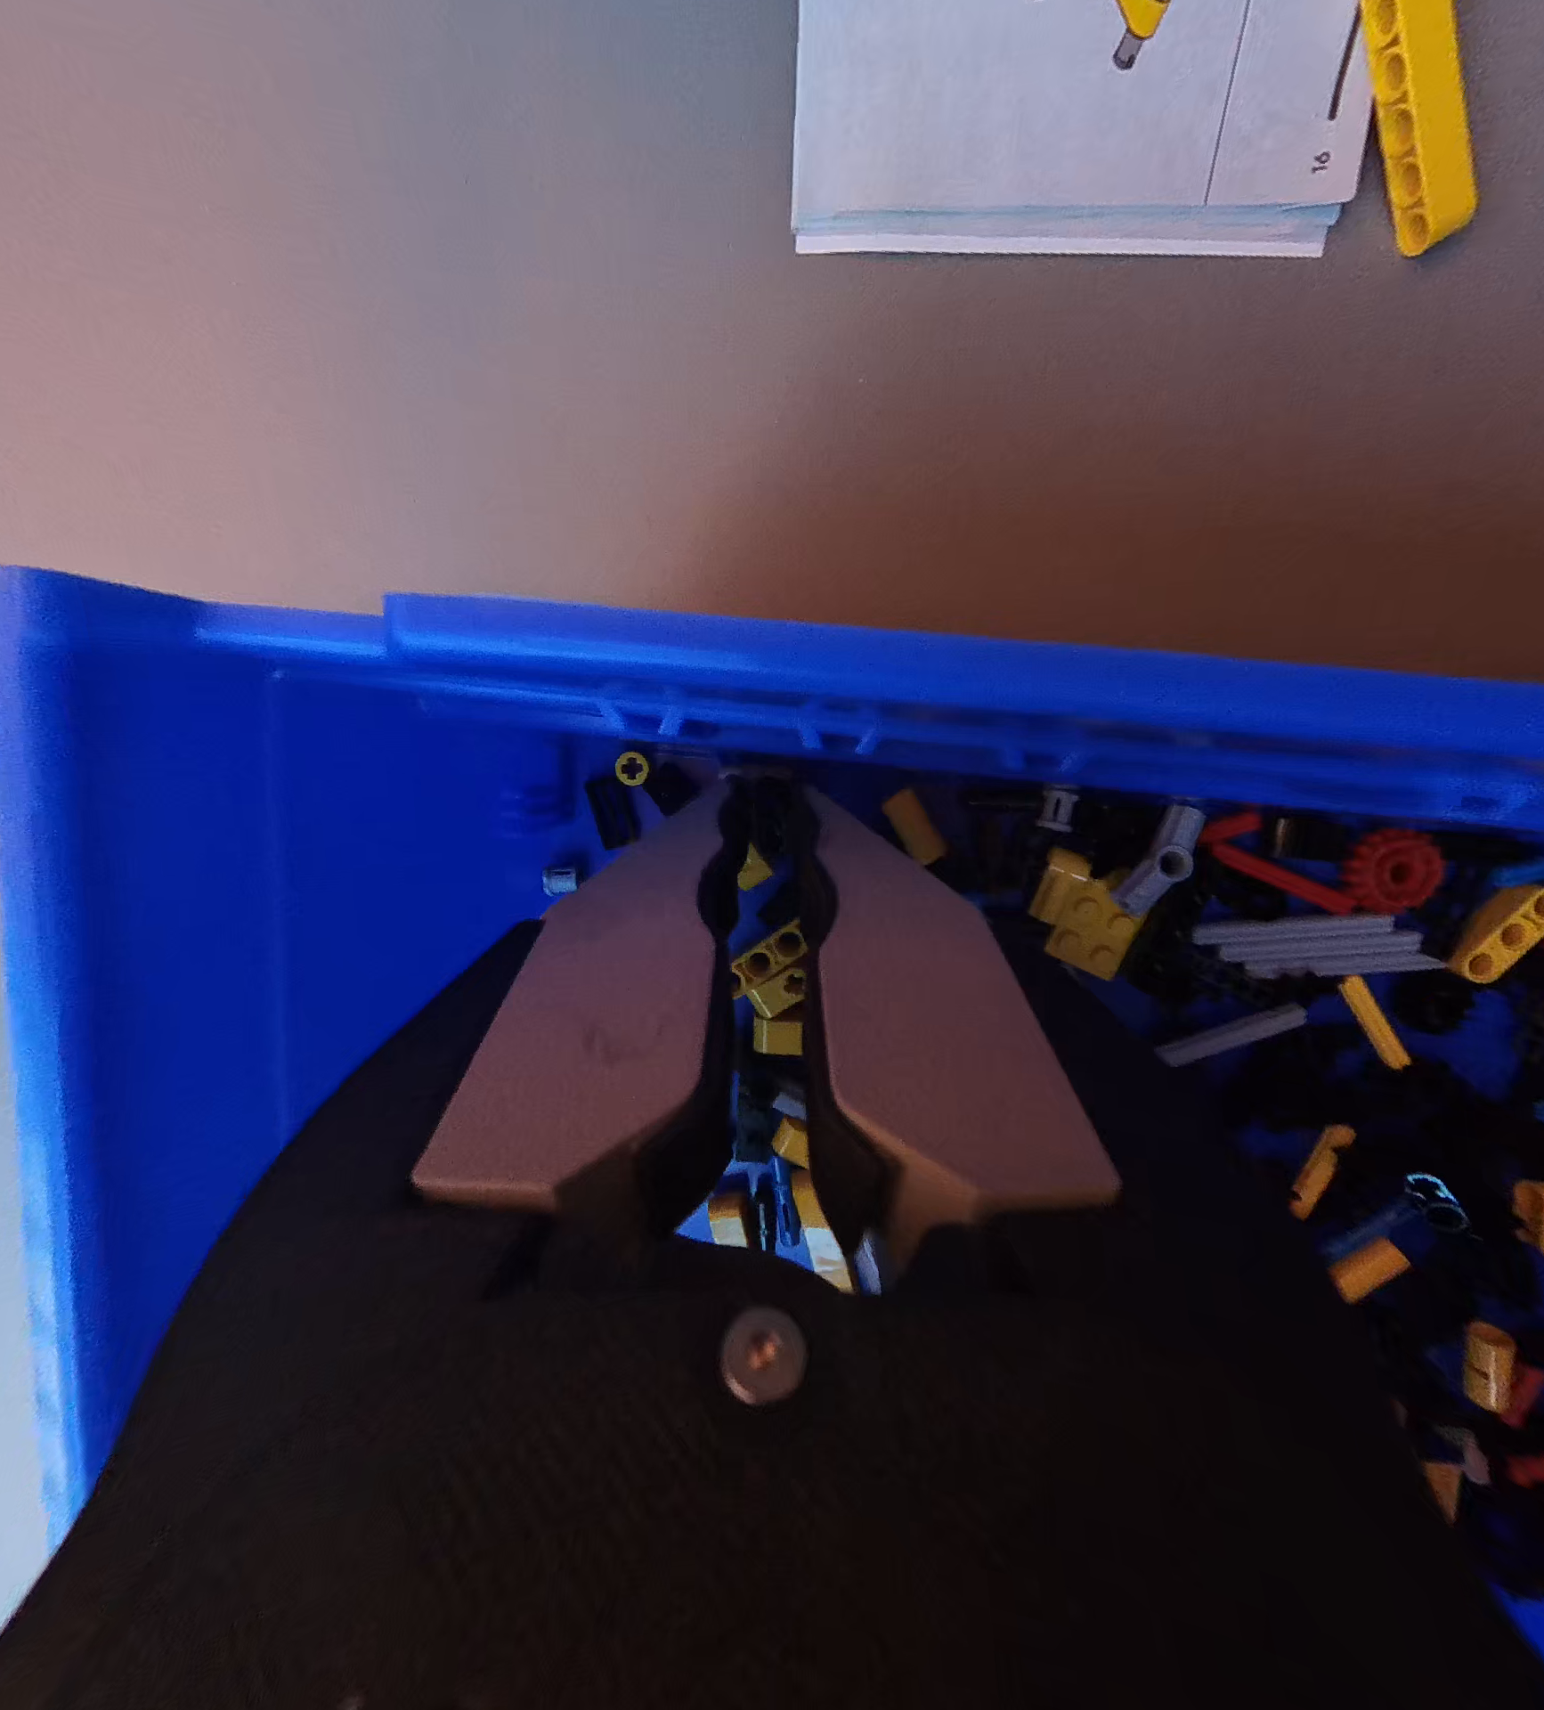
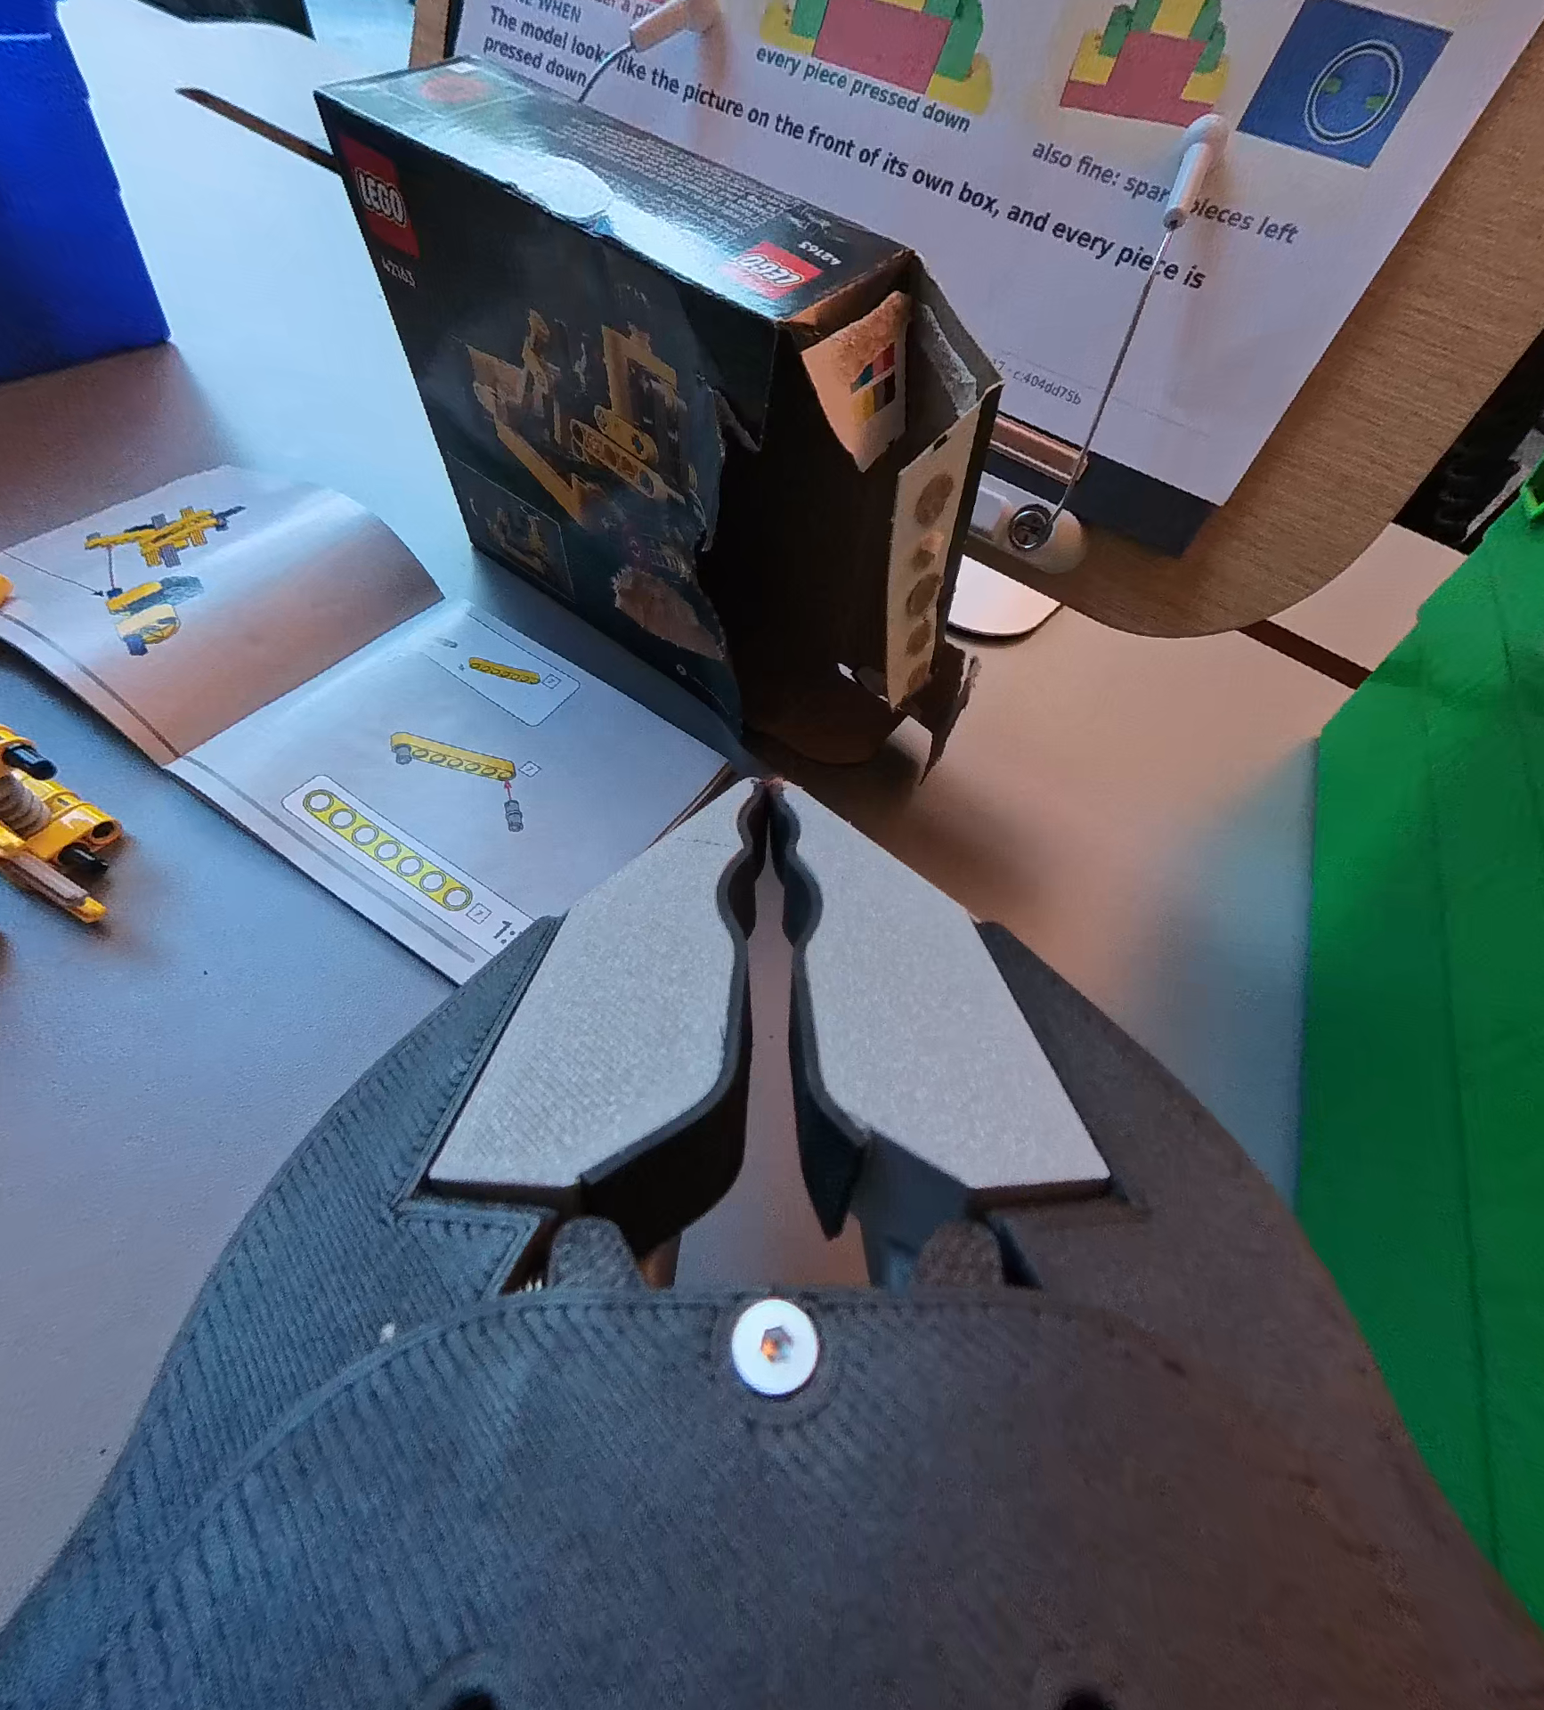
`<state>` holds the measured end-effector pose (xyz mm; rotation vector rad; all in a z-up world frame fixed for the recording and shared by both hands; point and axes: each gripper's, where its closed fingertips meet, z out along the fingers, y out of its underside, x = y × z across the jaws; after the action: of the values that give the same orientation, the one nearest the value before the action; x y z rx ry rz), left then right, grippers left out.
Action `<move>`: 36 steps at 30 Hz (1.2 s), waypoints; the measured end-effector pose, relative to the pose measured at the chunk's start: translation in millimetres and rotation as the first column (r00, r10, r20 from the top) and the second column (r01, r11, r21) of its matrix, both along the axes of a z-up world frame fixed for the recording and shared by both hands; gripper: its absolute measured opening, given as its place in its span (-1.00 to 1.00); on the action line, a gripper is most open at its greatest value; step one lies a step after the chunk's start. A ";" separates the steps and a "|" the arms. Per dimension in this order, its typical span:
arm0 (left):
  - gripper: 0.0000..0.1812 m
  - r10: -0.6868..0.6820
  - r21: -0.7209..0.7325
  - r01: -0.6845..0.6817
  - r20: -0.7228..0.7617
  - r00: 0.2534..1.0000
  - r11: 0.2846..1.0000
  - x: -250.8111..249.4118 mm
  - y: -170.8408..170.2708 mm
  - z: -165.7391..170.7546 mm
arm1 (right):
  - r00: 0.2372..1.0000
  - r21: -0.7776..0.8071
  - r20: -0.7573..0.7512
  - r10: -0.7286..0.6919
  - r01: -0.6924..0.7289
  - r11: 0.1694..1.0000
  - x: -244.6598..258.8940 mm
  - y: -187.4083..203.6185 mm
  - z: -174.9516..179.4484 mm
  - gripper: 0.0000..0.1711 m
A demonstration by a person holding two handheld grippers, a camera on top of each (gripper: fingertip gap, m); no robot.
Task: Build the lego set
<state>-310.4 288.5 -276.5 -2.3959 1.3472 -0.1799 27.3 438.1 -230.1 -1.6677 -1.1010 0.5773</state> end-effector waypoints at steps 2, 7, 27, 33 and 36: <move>-0.93 0.006 0.005 -0.007 0.009 1.000 1.000 0.9 2.1 0.5 | 1.000 0.000 0.002 0.000 0.000 1.000 -0.1 -0.1 -0.2 -1.00; -0.93 -0.015 0.004 0.015 0.003 1.000 1.000 -0.6 -1.0 1.2 | 1.000 0.000 0.002 0.003 -0.003 1.000 -0.4 -0.6 -0.3 -1.00; -0.74 -0.005 0.013 0.006 -0.019 1.000 1.000 0.7 2.1 -1.6 | 1.000 -0.004 -0.012 0.005 -0.005 1.000 0.1 -0.7 1.3 -1.00; -0.79 -0.023 0.048 0.023 -0.004 1.000 0.999 0.8 3.2 -0.4 | 1.000 -0.004 -0.014 0.008 -0.008 1.000 0.0 -1.1 1.5 -1.00; -1.00 -0.031 0.122 0.031 0.002 1.000 0.992 -1.5 3.4 12.2 | 1.000 -0.005 -0.018 0.008 -0.008 1.000 0.2 -1.0 2.0 -1.00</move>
<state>-311.9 292.0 -264.3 -2.2742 1.3538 -0.1079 27.5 437.0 -228.1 -1.6598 -1.0944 0.5996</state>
